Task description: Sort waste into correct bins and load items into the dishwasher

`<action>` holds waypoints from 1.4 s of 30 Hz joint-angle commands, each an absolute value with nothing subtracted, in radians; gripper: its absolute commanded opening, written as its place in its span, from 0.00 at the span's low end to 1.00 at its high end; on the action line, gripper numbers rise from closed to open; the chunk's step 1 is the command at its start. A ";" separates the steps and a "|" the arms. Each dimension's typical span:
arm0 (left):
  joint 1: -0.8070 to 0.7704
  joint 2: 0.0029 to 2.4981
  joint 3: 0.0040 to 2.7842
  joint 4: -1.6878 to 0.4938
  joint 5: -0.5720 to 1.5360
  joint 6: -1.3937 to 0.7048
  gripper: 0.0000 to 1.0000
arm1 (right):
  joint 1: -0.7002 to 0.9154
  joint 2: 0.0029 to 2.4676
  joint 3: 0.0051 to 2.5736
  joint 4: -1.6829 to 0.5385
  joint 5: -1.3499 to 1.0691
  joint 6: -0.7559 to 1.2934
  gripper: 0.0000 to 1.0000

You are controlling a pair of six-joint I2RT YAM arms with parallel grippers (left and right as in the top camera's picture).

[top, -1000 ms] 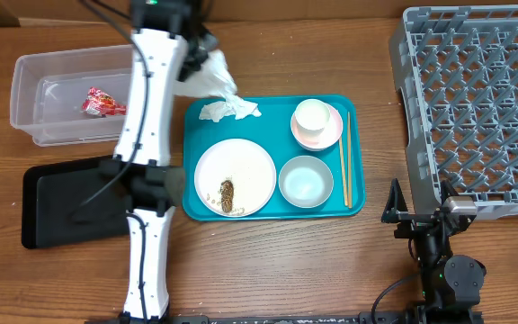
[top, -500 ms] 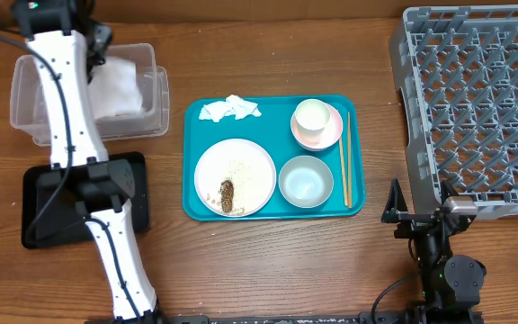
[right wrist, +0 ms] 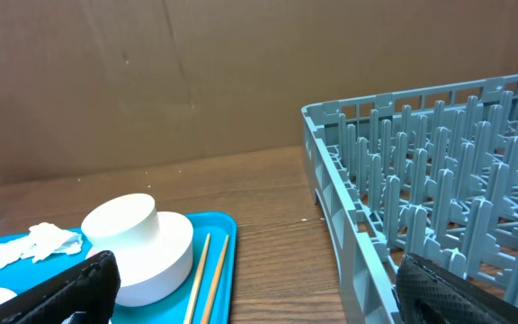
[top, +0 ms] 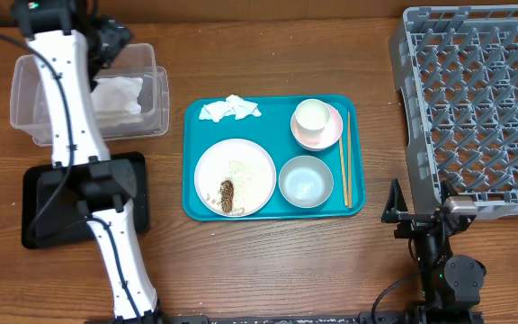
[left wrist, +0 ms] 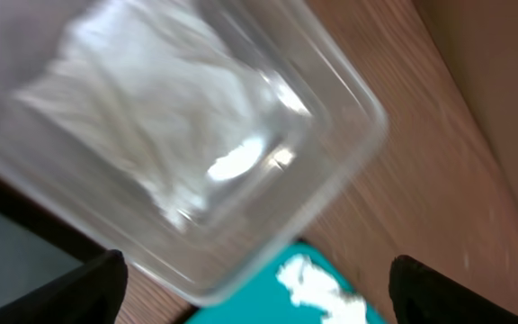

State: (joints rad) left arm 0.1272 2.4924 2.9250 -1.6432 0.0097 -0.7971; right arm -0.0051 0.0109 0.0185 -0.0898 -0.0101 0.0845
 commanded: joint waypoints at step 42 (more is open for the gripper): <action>-0.360 2.809 2.770 -1.492 -0.130 -0.554 0.66 | -0.007 0.003 0.008 -0.084 -0.001 0.081 1.00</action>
State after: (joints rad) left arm -0.3595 2.7911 2.7697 -1.4956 -0.1352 -0.5472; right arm -0.0051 0.0109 0.0185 -0.0902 -0.0101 0.0845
